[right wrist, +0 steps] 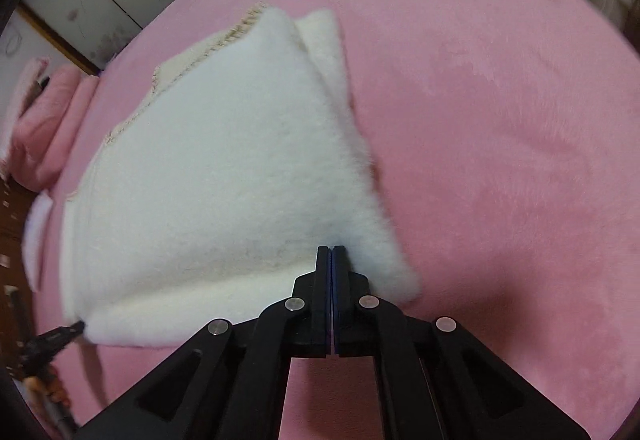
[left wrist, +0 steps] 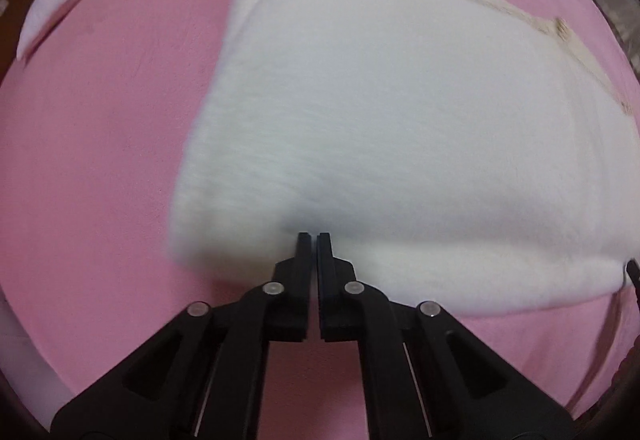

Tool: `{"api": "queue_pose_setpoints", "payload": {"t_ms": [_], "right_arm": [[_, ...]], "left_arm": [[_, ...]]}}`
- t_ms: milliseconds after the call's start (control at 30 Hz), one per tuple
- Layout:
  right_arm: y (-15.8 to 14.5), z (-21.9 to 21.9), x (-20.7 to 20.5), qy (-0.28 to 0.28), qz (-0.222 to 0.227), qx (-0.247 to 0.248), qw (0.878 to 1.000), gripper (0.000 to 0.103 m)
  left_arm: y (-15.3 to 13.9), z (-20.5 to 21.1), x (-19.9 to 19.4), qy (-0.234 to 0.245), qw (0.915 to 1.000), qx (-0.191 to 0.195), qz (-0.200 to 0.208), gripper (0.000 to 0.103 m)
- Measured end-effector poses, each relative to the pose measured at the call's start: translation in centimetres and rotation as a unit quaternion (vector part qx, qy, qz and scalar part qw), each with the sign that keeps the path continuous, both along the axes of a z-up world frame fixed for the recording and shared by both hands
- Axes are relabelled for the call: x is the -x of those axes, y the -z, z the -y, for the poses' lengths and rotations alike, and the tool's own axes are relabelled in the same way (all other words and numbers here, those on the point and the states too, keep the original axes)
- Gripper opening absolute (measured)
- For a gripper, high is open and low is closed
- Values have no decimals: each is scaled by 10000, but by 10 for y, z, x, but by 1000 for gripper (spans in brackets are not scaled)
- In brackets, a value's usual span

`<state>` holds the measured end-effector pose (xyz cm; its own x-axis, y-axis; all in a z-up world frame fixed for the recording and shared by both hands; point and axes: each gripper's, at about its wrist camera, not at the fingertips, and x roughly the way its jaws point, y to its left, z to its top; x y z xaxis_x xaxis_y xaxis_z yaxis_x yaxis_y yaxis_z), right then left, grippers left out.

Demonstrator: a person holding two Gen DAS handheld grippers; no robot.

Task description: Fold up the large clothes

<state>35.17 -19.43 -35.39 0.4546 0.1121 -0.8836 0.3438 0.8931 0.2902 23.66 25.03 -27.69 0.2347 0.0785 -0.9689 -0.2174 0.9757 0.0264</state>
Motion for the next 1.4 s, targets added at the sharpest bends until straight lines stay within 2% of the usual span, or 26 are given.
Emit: {"api": "queue_pose_setpoints", "payload": {"t_ms": [67,133,200,233,333,467,533,600,667,733,833,933,1033,1133,1167,1233,1267,1333,1400], "right_arm": [[-2,-25,4,-137,197,-663,9975,0],[4,-49,2,-353,224,-1408,9892,0],[14,-84,-2,-766,160,-1992,9768,0],[17,-94,-6,-882,141,-2052,9746,0],[28,-106,-16,-879,156,-2388,9670,0],[34,-108,-33,-787,282,-2696,9593,0],[34,-115,-39,-881,430,-2737,9568,0],[37,-116,-57,-1013,535,-2625,9581,0],[37,-115,-83,-1108,573,-2461,9612,0],[43,-111,-111,-1129,601,-2565,9580,0],[38,-93,-178,-1019,778,-2461,9607,0],[46,-73,-233,-855,808,-2423,9630,0],[52,-57,-275,-705,807,-2464,9632,0],[50,-48,-301,-800,797,-1994,9734,0],[48,-46,-308,-853,823,-1868,9752,0],[41,-34,-315,-969,889,-1461,9805,0],[41,-20,-321,-900,876,-1216,9846,0],[37,27,-308,-846,943,-1163,9851,0],[35,66,-309,-785,1020,-903,9876,0]], "left_arm": [[-7,34,3,238,9973,684,115,1],[-9,67,2,573,9889,1357,193,1],[-8,90,-4,729,9837,1620,269,1],[-5,99,-9,745,9815,1738,289,1],[10,110,-32,378,9717,2320,219,1],[25,127,-65,146,9650,2586,412,1],[20,118,-82,91,9598,2743,595,1],[20,119,-95,60,9590,2754,668,1],[25,129,-119,144,9619,2629,733,1],[30,126,-157,158,9638,2517,860,1],[40,133,-207,148,9636,2420,1127,1],[55,140,-250,143,9618,2355,1386,1],[66,154,-290,371,9654,2007,1625,1],[70,153,-296,467,9669,1928,1603,1],[63,145,-283,521,9681,1826,1636,1],[58,142,-284,643,9718,1455,1743,1],[55,130,-278,677,9720,1419,1748,1],[51,105,-277,685,9728,1306,1788,1],[51,63,-274,491,9766,1082,1790,1]]}}
